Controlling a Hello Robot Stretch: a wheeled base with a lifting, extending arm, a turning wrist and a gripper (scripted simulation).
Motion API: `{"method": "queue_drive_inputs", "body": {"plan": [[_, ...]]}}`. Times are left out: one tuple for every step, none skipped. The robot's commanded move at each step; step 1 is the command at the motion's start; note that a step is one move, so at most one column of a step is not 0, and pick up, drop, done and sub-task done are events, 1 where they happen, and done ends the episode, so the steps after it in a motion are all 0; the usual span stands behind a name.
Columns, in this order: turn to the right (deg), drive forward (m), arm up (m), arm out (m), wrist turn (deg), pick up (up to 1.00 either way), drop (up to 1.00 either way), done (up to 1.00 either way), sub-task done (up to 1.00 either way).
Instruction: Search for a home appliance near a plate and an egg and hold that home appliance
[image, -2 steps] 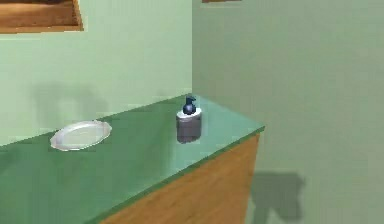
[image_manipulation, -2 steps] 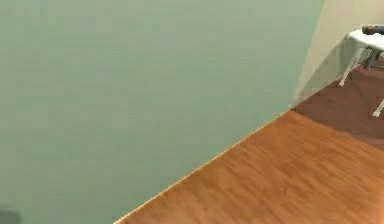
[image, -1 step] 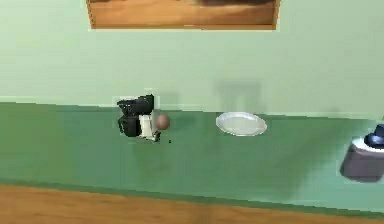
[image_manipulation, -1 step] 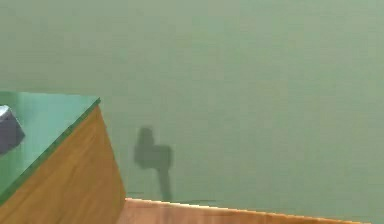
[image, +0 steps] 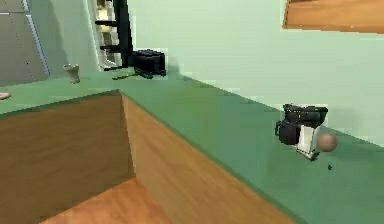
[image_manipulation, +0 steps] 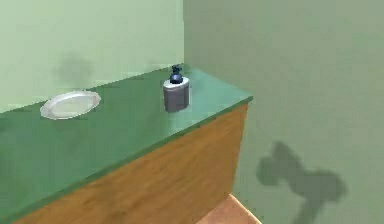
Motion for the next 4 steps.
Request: {"method": "queue_drive_inputs", "body": {"plan": [[-42.0, 0.00, 0.00, 0.00, 0.0, 0.00, 0.00, 0.00, 0.00], [0.0, 0.15, 0.00, 0.00, 0.0, 0.00, 0.00, 0.00, 0.00], [0.0, 0.00, 0.50, 0.00, 0.0, 0.00, 0.00, 0.00, 0.00], [0.0, 0.00, 0.38, 0.00, 0.0, 0.00, 0.00, 0.00, 0.00]]}}
